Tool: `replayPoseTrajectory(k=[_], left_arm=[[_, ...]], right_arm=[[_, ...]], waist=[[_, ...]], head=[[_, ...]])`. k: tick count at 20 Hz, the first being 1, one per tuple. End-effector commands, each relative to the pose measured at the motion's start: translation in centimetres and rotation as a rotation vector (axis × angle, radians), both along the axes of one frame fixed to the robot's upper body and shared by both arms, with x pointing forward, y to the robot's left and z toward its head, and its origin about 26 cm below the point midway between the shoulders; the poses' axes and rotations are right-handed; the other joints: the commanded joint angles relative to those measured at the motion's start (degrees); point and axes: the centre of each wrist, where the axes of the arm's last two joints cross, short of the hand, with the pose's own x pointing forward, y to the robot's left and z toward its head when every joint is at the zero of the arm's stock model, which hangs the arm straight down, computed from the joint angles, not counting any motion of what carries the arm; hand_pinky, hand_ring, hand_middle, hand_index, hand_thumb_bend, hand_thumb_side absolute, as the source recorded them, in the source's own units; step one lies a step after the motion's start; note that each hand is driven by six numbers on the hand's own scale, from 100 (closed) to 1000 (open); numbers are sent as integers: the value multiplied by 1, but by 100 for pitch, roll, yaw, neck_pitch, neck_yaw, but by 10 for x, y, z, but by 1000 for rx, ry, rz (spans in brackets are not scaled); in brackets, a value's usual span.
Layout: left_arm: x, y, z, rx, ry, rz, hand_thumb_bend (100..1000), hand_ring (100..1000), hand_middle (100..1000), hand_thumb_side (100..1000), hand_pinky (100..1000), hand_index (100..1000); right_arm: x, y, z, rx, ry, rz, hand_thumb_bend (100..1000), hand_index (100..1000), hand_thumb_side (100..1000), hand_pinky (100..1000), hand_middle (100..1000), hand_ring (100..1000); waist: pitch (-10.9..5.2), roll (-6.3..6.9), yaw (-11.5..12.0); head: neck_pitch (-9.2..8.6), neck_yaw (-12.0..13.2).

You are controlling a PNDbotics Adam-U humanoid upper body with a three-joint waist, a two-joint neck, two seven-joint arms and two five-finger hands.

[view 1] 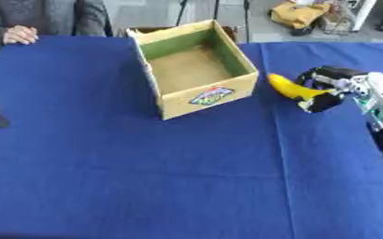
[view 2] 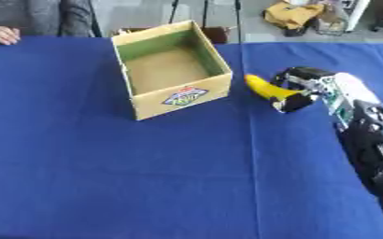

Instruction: Pick up objects on the table and place them in the box.

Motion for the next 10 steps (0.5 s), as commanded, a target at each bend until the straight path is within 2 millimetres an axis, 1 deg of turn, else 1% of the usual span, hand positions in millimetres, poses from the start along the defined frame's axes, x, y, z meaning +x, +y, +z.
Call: replayPoseTrajectory(k=[1, 7, 8, 10], left_arm=[[-1, 2, 6, 9, -18, 1, 219, 465, 534, 1000, 551, 674], [-1, 2, 6, 9, -18, 1, 219, 465, 534, 1000, 551, 674], [-1, 2, 6, 9, -18, 1, 219, 465, 535, 1000, 552, 674], [-1, 2, 5, 9, -17, 0, 218, 465, 535, 1000, 552, 674]], right_arm=[[0, -4, 7, -27, -8, -7, 100, 872, 405, 558, 777, 663], [1, -4, 6, -29, -8, -6, 100, 872, 405, 558, 777, 663], [1, -4, 6, -29, -8, -6, 100, 850, 372, 548, 738, 626], [1, -3, 5, -30, -11, -3, 100, 846, 364, 545, 731, 619]], waist=[[-72, 19, 0], [-72, 19, -1], [-69, 21, -1], [-62, 27, -1]], head=[[14, -5], [13, -5], [13, -8], [9, -12]])
